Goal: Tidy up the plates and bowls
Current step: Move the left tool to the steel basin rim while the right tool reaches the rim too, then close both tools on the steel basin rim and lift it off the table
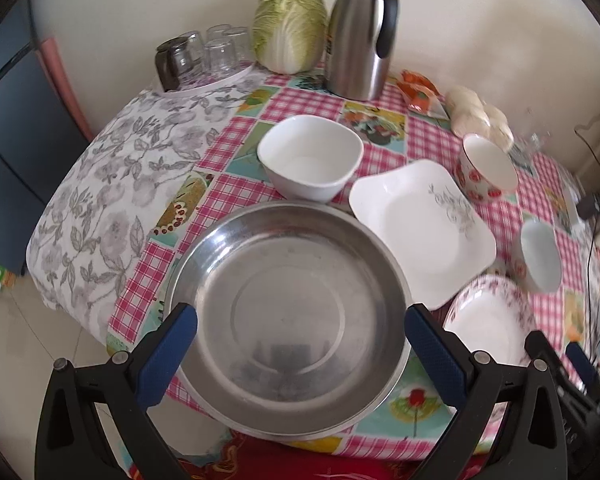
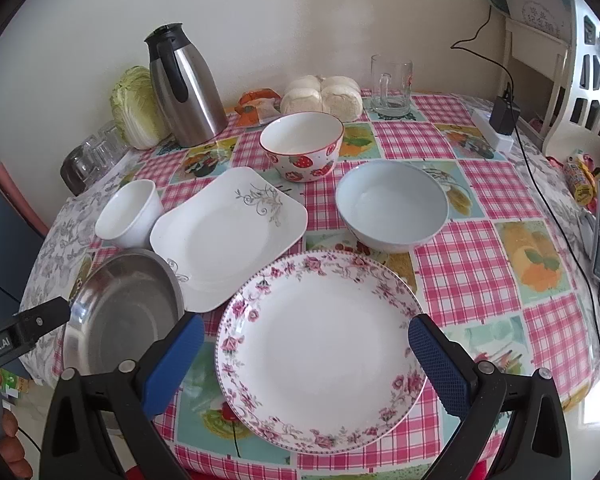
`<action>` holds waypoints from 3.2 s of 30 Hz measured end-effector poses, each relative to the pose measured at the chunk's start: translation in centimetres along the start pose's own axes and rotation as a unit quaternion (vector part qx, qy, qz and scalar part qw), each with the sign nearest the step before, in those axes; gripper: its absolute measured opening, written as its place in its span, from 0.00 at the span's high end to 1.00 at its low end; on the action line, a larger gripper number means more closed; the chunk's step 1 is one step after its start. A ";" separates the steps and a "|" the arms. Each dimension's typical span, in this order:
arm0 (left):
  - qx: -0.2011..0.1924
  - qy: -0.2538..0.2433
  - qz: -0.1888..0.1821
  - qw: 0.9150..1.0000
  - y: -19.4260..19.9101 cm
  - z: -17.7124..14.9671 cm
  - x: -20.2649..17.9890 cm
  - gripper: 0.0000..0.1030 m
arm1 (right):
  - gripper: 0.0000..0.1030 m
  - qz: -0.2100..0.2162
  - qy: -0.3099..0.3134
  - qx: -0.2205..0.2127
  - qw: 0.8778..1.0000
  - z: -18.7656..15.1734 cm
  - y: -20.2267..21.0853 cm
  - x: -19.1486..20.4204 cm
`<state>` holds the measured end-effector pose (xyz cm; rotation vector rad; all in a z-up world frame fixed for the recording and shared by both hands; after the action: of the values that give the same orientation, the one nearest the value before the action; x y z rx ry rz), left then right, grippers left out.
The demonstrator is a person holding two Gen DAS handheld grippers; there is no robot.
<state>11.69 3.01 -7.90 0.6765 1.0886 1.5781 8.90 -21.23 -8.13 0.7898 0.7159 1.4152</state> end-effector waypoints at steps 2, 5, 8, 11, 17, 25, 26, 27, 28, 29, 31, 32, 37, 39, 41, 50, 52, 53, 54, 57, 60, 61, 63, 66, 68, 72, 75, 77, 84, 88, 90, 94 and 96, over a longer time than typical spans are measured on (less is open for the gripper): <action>-0.001 0.020 -0.004 1.000 0.0 0.7 -0.3 0.00 | 0.00 0.002 0.003 0.001 1.000 0.9 -0.2 0.3; -0.009 0.041 0.001 0.999 0.0 1.7 -0.4 0.00 | 0.00 0.004 0.006 0.005 1.000 2.0 -0.6 0.8; -0.014 0.057 0.008 0.998 -0.4 2.5 -0.3 0.00 | 0.00 0.006 0.006 0.011 1.000 2.9 -0.9 1.2; -0.019 0.071 0.018 0.997 -1.0 3.2 0.0 0.00 | 0.00 0.011 0.007 0.009 1.000 4.2 -1.1 1.7; -0.022 0.096 0.031 0.995 -2.2 4.3 1.5 0.00 | 0.00 0.035 0.010 -0.018 0.999 6.3 -1.3 3.1; -0.016 0.130 0.041 0.990 -4.1 4.5 4.1 0.00 | 0.00 0.058 0.029 -0.038 0.997 7.1 -2.5 4.8; -0.014 0.134 0.041 0.990 -4.4 4.4 4.5 0.00 | 0.00 0.061 0.032 -0.039 0.997 7.1 -2.6 5.1; -0.013 0.136 0.042 0.990 -4.6 4.4 4.9 0.00 | 0.00 0.066 0.036 -0.040 0.996 7.1 -2.8 5.4; -0.012 0.139 0.044 0.989 -4.8 4.4 5.4 0.00 | 0.00 0.070 0.040 -0.041 0.996 7.0 -2.9 5.7; -0.010 0.144 0.047 0.988 -5.0 4.4 5.9 0.00 | 0.00 0.072 0.044 -0.042 0.996 6.9 -3.1 5.9; -0.004 0.156 0.048 0.987 -5.3 4.3 6.9 0.00 | 0.00 0.073 0.051 -0.036 0.995 6.7 -3.5 6.3; -0.002 0.162 0.045 0.986 -5.4 4.2 7.3 0.00 | 0.00 0.075 0.054 -0.033 0.995 6.4 -3.8 6.5; -0.002 0.180 0.052 0.982 -5.4 3.5 9.3 0.00 | 0.00 0.081 0.047 -0.010 0.996 4.8 -5.0 6.5; 0.003 0.181 0.045 0.982 -5.6 3.2 9.6 0.00 | 0.00 0.086 0.040 0.002 0.996 4.1 -5.6 6.6; 0.009 0.186 0.044 0.981 -5.9 2.8 10.2 0.00 | 0.00 0.092 0.035 0.012 0.995 3.3 -6.0 6.7; 0.014 0.201 0.055 0.978 -7.1 2.4 12.8 0.00 | 0.00 0.119 0.013 0.047 0.992 0.6 -7.4 8.6; 0.026 0.205 0.049 0.977 -7.6 2.3 13.1 0.00 | 0.00 0.122 0.014 0.050 0.991 0.4 -7.6 9.2; 0.032 0.207 0.049 0.977 -7.8 2.2 13.3 0.00 | 0.00 0.120 0.013 0.053 0.991 0.2 -7.7 9.4; 0.037 0.208 0.049 0.976 -8.0 2.2 13.4 0.00 | 0.00 0.115 0.012 0.055 0.992 0.1 -7.8 9.6; 0.051 0.204 0.047 0.977 -8.9 2.0 13.7 0.00 | 0.00 0.112 0.008 0.062 0.992 -0.3 -8.1 10.2; 0.059 0.195 0.044 0.978 -9.4 1.8 13.6 0.00 | 0.00 0.119 0.009 0.063 0.991 -0.4 -8.2 11.1; 0.059 0.191 0.044 0.979 -9.5 1.8 13.5 0.00 | 0.00 0.121 0.011 0.062 0.991 -0.4 -8.2 11.3; 0.061 0.186 0.044 0.980 -9.6 1.8 13.4 0.00 | 0.00 0.129 0.013 0.062 0.990 -0.5 -8.1 11.8; 0.068 0.188 0.040 0.979 -10.1 1.7 13.3 0.00 | 0.00 0.147 0.012 0.063 0.987 -0.7 -8.1 12.4; 0.074 0.193 0.033 0.978 -10.4 1.4 13.2 0.00 | 0.02 0.148 0.013 0.060 0.987 -0.6 -8.0 12.5; 0.082 0.195 0.023 0.977 -10.7 1.1 13.0 0.00 | 0.06 0.147 0.013 0.051 0.988 -0.5 -7.7 12.6; 0.083 0.200 0.022 0.976 -10.8 1.0 13.2 0.03 | 0.14 0.146 0.009 0.049 0.988 -0.4 -7.8 12.4; 0.085 0.200 0.020 0.976 -11.0 1.0 13.2 0.08 | 0.20 0.151 0.010 0.053 0.987 -0.6 -7.9 12.6; 0.099 0.206 0.020 0.973 -12.0 0.7 13.4 0.31 | 0.53 0.169 0.024 0.061 0.984 -1.0 -8.2 13.5; 0.107 0.213 0.018 0.971 -12.5 0.3 13.7 0.33 | 0.63 0.161 0.023 0.061 0.985 -1.1 -8.5 13.1; 0.102 0.207 0.022 0.973 -12.4 0.4 13.7 0.40 | 0.67 0.165 0.016 0.065 0.984 -1.2 -8.7 12.9; 0.098 0.207 0.011 0.973 -12.3 0.5 13.5 0.53 | 0.69 0.167 0.009 0.082 0.982 -1.9 -9.5 12.8; 0.096 0.206 0.014 0.974 -12.3 0.5 13.5 0.58 | 0.69 0.169 0.008 0.088 0.982 -2.2 -9.8 12.8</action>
<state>13.67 16.41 -20.16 0.5009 1.5583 1.6944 13.16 -8.26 -17.03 1.0780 0.7521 1.6789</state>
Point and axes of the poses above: each gripper's, at about its wrist camera, not at the fingertips, and y roughly against the way its jaws point, x to its left, z to its top, the point moved 10 cm from there along -y, roughly the way its jaws point, and after that the axes turned 10 degrees about y, right-handed, at the moved point
